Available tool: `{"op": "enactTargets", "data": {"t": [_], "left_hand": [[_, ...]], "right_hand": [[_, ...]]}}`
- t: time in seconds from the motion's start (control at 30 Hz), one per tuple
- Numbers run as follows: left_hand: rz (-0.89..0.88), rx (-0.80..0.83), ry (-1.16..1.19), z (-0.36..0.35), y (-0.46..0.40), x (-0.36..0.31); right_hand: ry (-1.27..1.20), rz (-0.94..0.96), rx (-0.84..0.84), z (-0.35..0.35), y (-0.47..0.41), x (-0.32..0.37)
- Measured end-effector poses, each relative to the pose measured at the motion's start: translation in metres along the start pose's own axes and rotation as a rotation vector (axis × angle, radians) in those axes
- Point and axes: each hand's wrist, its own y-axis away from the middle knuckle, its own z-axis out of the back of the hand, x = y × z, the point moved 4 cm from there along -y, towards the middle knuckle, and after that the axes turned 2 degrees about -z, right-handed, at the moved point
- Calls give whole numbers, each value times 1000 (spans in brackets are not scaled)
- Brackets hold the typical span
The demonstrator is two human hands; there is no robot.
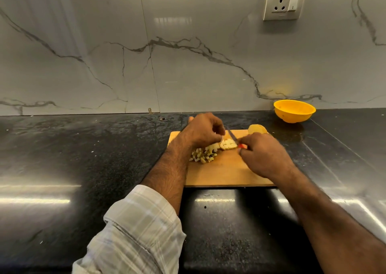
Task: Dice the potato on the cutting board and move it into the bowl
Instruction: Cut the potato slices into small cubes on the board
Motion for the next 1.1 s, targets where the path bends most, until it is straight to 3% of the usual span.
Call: {"op": "enactTargets", "data": {"t": [0.17, 0.4, 0.6, 0.7, 0.83, 1.0, 1.1], "left_hand": [[17, -130, 9, 4, 4, 6], [116, -192, -47, 14, 8, 21], [205, -149, 33, 10, 9, 39], [201, -154, 123, 8, 9, 42], [192, -208, 287, 13, 10, 43], [209, -380, 167, 28, 13, 57], [253, -357, 138, 28, 15, 64]], "right_hand": [[40, -116, 99, -4, -3, -9], [-13, 41, 197, -18, 1, 7], [-25, 20, 67, -4, -4, -4], [-11, -39, 84, -6, -7, -9], [-6, 43, 162, -14, -3, 0], [-62, -1, -26, -4, -7, -9], [-7, -67, -4, -8, -8, -15]]}}
